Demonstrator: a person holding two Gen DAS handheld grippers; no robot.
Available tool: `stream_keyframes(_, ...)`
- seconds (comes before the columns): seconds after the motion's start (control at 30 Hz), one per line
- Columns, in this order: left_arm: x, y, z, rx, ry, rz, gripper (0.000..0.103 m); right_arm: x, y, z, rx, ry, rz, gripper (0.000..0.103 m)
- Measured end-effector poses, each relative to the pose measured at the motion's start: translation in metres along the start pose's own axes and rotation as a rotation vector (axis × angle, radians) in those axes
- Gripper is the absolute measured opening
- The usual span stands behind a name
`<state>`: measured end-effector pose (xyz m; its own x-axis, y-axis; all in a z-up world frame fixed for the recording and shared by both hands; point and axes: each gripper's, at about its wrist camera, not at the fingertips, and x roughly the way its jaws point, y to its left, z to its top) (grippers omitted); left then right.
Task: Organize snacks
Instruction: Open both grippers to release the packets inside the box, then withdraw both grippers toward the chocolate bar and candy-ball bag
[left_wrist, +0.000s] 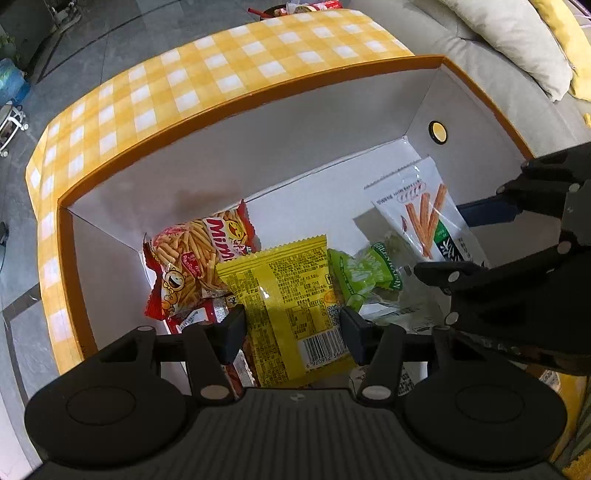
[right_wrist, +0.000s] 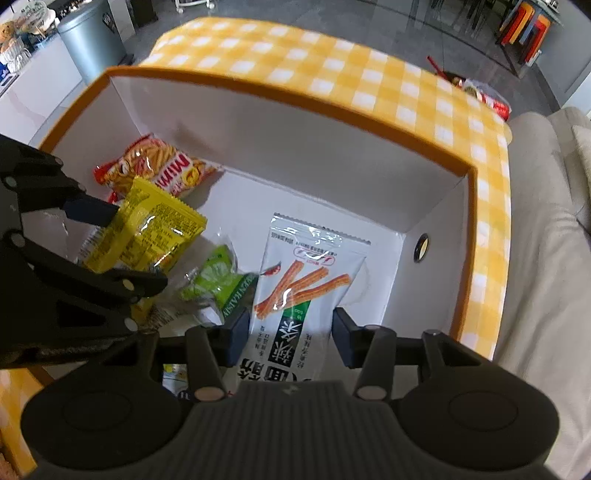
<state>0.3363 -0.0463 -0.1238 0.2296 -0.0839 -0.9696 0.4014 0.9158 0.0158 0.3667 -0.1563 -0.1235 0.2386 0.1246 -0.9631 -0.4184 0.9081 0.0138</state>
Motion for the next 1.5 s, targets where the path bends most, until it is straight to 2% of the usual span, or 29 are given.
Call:
stream_keyframes(0.33,0.004,-0.006,0.0,0.03,-0.001,0.034,0.064,0.009,-0.002,-0.003,0.013,0.028,0.0,0.049)
stream_keyframes(0.5,0.001,-0.009,-0.003,0.051,-0.021,0.055,0.073,0.009,-0.001,-0.003,0.002,0.035,0.006,0.049)
stream_keyframes(0.57,-0.001,-0.008,-0.004,0.039,-0.023,0.061,0.078,0.009,0.0,-0.005,0.003,0.037,0.003,0.054)
stream_keyframes(0.8,-0.013,-0.002,-0.007,0.021,-0.044,0.071,0.08,0.001,0.006,-0.007,-0.007,0.017,0.01,0.063)
stream_keyframes(1.13,-0.049,-0.003,-0.015,0.018,-0.108,0.082,0.08,-0.037,0.014,-0.009,-0.005,-0.043,-0.006,0.064)
stream_keyframes(1.5,-0.102,-0.016,-0.047,0.051,-0.189,0.12,0.08,-0.091,0.031,-0.032,-0.01,-0.155,-0.018,0.064)
